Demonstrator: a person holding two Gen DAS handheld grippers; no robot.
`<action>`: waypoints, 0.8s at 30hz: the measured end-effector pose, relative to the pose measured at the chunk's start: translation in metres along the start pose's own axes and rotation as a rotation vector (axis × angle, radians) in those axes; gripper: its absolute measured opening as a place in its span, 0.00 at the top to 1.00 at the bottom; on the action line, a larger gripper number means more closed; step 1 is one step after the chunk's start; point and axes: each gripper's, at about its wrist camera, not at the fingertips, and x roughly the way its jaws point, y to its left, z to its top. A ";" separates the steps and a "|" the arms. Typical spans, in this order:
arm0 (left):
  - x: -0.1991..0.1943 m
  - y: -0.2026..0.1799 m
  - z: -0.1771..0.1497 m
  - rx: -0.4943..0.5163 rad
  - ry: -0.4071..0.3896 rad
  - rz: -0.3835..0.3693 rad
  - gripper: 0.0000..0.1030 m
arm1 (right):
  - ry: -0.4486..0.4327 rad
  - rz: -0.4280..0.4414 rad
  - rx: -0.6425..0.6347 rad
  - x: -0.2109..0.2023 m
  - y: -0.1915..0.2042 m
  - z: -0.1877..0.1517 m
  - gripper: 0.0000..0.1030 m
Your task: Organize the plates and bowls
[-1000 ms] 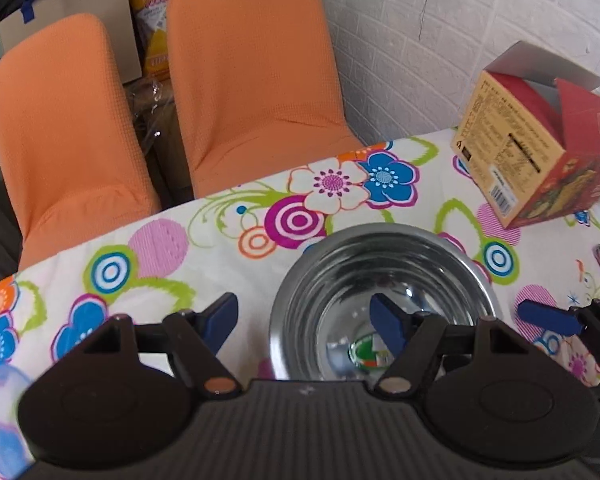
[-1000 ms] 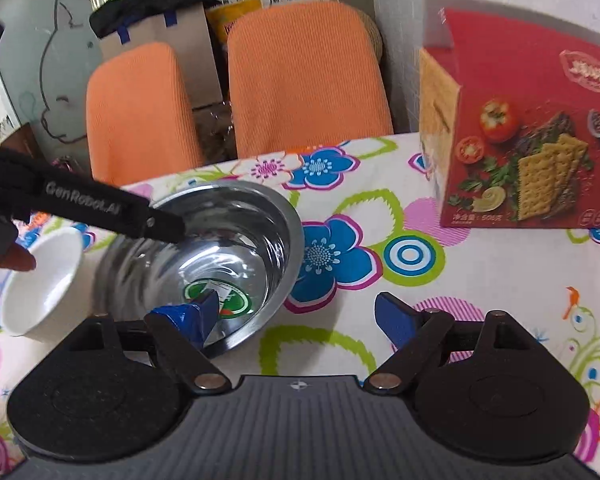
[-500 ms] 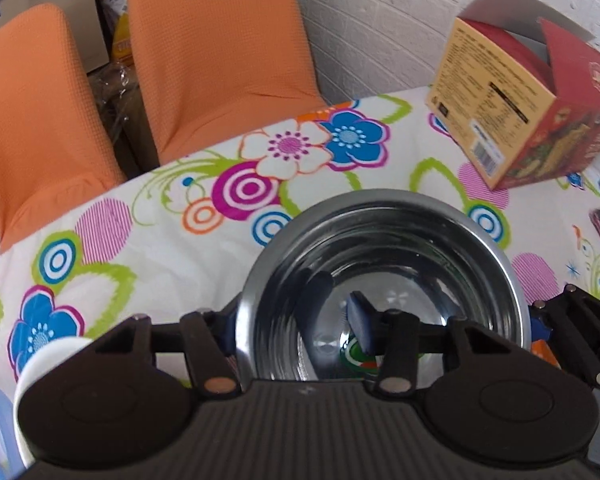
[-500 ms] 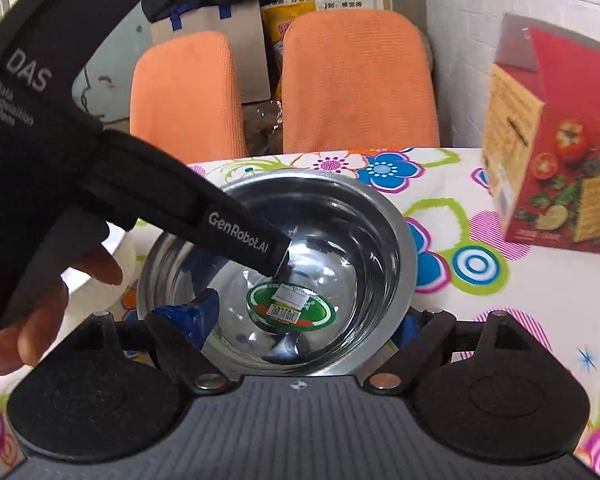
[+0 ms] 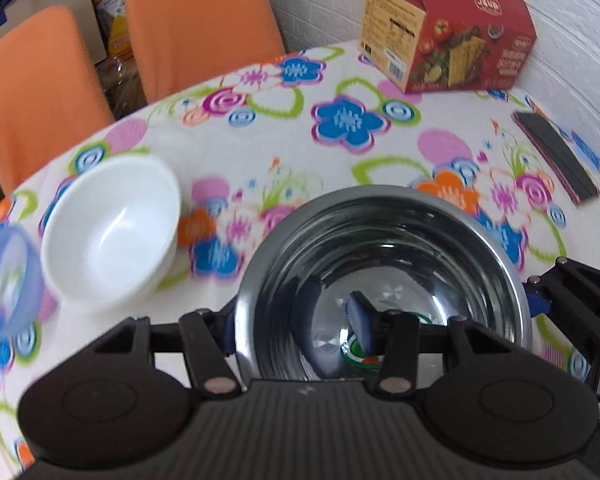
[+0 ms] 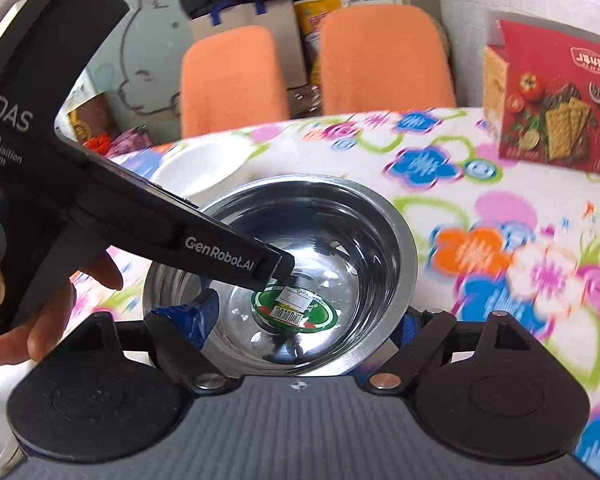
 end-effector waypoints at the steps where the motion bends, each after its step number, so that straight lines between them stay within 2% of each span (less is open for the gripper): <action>1: -0.005 0.000 -0.010 0.000 -0.002 0.004 0.52 | 0.004 0.011 -0.003 -0.004 0.006 -0.006 0.29; 7: -0.034 0.005 -0.067 -0.032 -0.003 -0.001 0.52 | 0.019 0.047 -0.015 -0.022 0.041 -0.038 0.29; 14: -0.054 -0.002 -0.113 -0.028 -0.020 -0.031 0.52 | 0.019 0.037 -0.011 -0.045 0.062 -0.067 0.28; 19: -0.060 -0.005 -0.132 -0.022 -0.028 -0.022 0.51 | 0.031 0.045 -0.004 -0.046 0.066 -0.076 0.28; 24: -0.064 -0.004 -0.133 -0.022 -0.050 -0.010 0.51 | 0.018 0.048 -0.004 -0.047 0.069 -0.077 0.28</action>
